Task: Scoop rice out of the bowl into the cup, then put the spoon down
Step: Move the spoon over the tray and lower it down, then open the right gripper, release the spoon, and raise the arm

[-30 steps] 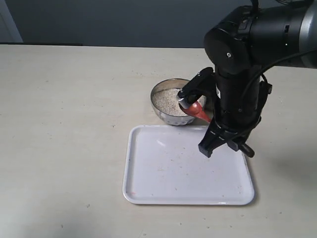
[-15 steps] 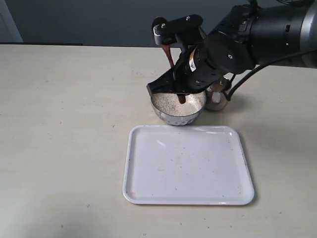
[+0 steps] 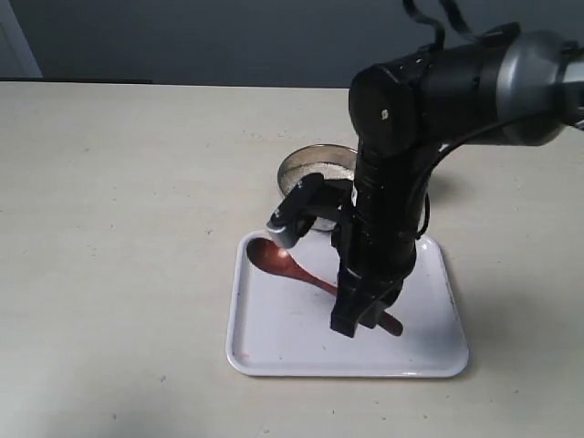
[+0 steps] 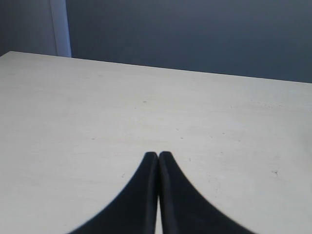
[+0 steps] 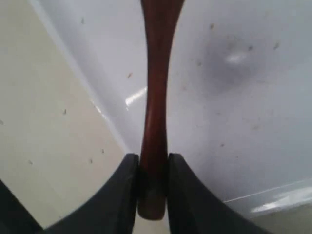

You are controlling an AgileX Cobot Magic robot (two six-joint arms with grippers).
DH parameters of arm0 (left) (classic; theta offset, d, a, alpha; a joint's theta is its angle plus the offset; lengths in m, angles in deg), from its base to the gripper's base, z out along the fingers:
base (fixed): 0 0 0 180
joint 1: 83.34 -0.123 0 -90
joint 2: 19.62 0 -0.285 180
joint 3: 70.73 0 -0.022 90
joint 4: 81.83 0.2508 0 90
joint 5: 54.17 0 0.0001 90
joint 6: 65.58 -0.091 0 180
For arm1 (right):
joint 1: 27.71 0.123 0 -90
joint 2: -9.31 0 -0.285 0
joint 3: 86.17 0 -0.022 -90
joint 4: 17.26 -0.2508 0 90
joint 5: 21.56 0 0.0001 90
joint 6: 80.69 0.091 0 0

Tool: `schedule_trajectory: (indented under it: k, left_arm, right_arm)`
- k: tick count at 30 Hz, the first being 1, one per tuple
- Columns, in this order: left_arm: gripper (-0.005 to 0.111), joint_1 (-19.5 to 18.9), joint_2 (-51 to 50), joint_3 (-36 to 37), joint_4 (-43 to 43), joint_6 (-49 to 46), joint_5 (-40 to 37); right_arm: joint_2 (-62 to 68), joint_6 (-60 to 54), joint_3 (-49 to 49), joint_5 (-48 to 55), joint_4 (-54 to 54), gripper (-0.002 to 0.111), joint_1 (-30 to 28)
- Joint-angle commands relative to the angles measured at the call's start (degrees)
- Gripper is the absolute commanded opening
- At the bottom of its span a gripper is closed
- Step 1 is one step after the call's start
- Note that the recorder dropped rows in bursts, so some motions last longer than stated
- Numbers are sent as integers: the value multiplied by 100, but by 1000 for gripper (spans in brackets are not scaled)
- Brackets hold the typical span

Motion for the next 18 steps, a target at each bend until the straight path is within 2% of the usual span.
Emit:
schedule_trajectory:
  k: [1, 9, 11, 15, 18]
  left_arm:
    - [1, 45, 3, -23, 6, 37, 76]
    - [1, 45, 3, -23, 6, 37, 76]
    - [1, 45, 3, -23, 6, 37, 76]
    - [1, 45, 3, -23, 6, 37, 76]
    - [1, 45, 3, -23, 6, 37, 76]
  right_arm:
    - [468, -104, -23, 297, 242, -1, -9]
    - [762, 60, -23, 222, 644, -1, -19]
    - [789, 118, -23, 222, 709, 5, -19]
    - [811, 180, -23, 197, 749, 25, -19]
    - [823, 350, -23, 142, 749, 27, -19]
